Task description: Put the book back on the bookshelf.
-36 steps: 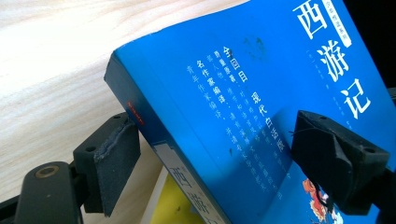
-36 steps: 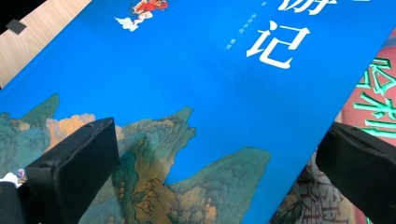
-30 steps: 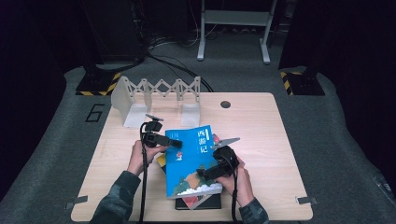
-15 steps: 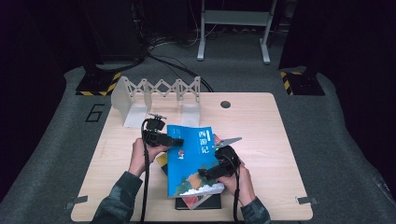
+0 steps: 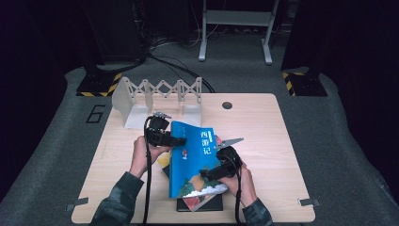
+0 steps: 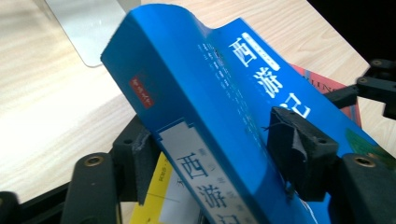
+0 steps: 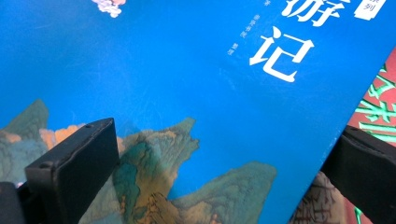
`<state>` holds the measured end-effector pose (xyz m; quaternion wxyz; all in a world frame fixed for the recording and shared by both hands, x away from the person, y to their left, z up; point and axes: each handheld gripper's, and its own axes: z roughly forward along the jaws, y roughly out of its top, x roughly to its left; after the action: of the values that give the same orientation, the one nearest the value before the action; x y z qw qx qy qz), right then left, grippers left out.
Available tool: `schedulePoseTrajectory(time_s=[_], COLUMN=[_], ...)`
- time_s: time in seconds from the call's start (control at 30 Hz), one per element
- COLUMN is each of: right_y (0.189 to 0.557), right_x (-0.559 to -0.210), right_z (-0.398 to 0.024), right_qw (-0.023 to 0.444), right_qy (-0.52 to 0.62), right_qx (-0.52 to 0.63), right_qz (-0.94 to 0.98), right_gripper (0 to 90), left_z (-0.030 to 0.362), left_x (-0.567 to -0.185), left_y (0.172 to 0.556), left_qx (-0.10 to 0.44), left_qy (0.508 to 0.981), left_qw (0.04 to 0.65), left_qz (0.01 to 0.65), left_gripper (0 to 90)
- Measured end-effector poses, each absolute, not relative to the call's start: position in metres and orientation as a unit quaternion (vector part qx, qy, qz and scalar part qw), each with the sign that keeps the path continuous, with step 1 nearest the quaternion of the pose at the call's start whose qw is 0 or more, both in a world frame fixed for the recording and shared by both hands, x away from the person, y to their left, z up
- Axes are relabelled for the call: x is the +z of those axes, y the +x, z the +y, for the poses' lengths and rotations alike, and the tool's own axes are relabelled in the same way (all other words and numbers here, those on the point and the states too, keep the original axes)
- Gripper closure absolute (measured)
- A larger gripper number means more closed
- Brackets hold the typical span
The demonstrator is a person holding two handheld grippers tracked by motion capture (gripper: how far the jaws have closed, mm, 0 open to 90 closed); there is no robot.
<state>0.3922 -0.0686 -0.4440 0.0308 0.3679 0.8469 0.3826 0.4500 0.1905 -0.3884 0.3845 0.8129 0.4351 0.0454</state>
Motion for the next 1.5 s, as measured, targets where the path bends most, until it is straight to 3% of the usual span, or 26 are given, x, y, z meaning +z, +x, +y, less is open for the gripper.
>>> schedulePoseTrajectory(time_s=[0.17, 0.4, 0.73, 0.87, 1.2, 1.5], right_y=[0.394, 0.395, 0.396, 0.395, 0.396, 0.397], right_x=[-0.442, -0.444, -0.444, -0.444, -0.444, -0.444], right_z=[-0.06, -0.055, -0.054, -0.054, -0.054, -0.046], right_qw=[0.035, 0.034, 0.035, 0.035, 0.035, 0.038], right_qy=[0.363, 0.361, 0.365, 0.365, 0.36, 0.365], right_qx=[0.376, 0.386, 0.384, 0.383, 0.386, 0.39], right_qz=[0.852, 0.849, 0.848, 0.848, 0.848, 0.845], right_gripper=[0.0, 0.0, 0.0, 0.0, 0.0, 0.0], left_z=[0.19, 0.198, 0.209, 0.201, 0.192, 0.171], left_x=[-0.378, -0.38, -0.393, -0.406, -0.399, -0.381], left_y=[0.443, 0.445, 0.455, 0.462, 0.454, 0.441], left_qx=[0.082, 0.073, 0.022, -0.035, 0.014, 0.106], left_qy=[0.826, 0.821, 0.805, 0.81, 0.828, 0.86], left_qw=[0.366, 0.37, 0.388, 0.387, 0.367, 0.295], left_qz=[0.422, 0.428, 0.449, 0.439, 0.425, 0.402], left_gripper=[37.4, 36.9, 36.1, 35.9, 41.6, 41.8])
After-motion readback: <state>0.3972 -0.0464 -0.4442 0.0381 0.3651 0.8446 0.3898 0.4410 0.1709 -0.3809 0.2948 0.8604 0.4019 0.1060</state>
